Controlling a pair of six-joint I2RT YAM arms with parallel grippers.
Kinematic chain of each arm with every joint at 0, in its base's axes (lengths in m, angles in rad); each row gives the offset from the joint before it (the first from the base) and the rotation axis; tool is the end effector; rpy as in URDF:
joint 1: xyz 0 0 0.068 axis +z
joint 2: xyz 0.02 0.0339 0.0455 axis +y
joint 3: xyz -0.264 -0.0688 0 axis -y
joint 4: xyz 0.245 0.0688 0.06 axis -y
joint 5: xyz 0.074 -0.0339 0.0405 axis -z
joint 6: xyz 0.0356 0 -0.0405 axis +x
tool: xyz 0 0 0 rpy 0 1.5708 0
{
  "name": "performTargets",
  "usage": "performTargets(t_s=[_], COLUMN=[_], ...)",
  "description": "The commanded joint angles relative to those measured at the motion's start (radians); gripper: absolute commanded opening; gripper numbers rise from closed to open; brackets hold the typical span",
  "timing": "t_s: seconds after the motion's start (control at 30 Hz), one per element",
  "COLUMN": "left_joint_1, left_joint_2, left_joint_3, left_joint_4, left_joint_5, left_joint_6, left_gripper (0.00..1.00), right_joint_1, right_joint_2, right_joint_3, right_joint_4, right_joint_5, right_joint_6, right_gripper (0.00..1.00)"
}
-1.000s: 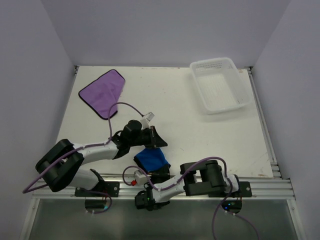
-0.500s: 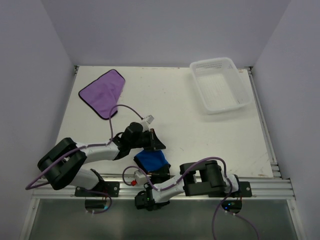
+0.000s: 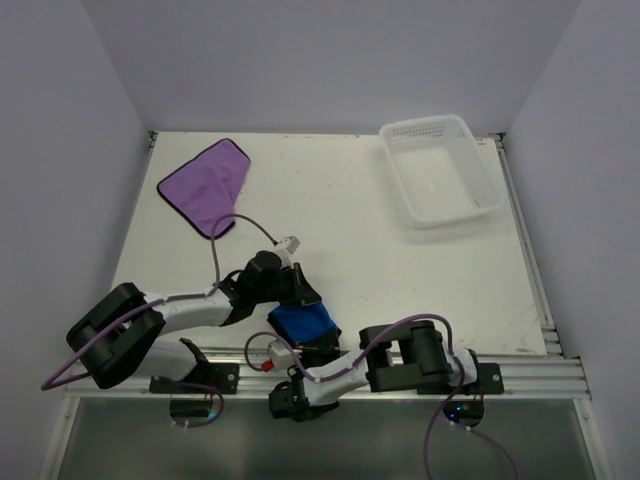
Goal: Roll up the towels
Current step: Roll the towel
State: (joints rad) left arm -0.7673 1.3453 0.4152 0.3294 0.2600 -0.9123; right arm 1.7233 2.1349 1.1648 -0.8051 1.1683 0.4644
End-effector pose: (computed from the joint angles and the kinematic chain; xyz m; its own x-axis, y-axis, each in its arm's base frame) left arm 0.1700 -0.1766 0.1490 -0.9003 -0.1936 -0.3899 0.1822 0.6459 -0.7414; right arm -0.0179 0.3324 0.0823 -0.0277 -0.9746 -0.2220 -0.3874 0.2152 -0.8964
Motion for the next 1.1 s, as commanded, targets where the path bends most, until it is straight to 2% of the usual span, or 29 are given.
performTargets(t_s=[0.0, 0.47, 0.9, 1.03, 1.07], left_joint_1=[-0.004, -0.003, -0.001, -0.001, -0.001], left_joint_2=[-0.034, -0.107, -0.028, -0.014, -0.011], left_joint_3=[-0.027, -0.09, -0.111, -0.115, -0.115], left_joint_4=[-0.007, -0.061, 0.014, 0.023, 0.023], left_joint_5=[-0.044, -0.131, -0.131, -0.148, -0.151], left_joint_6=[0.021, 0.018, 0.007, 0.007, 0.007], left_gripper=[0.0, 0.0, 0.0, 0.0, 0.0], right_joint_1=[0.009, 0.01, 0.01, 0.01, 0.012], right_joint_2=[0.019, 0.033, 0.04, 0.013, -0.001], right_joint_3=[0.022, 0.044, 0.055, 0.041, 0.039], right_joint_4=[0.007, -0.012, -0.052, -0.045, -0.045], right_joint_5=[-0.075, -0.073, -0.05, -0.053, -0.05], right_joint_6=[0.06, 0.057, 0.057, 0.056, 0.06], right_gripper=[0.0, 0.0, 0.0, 0.07, 0.12])
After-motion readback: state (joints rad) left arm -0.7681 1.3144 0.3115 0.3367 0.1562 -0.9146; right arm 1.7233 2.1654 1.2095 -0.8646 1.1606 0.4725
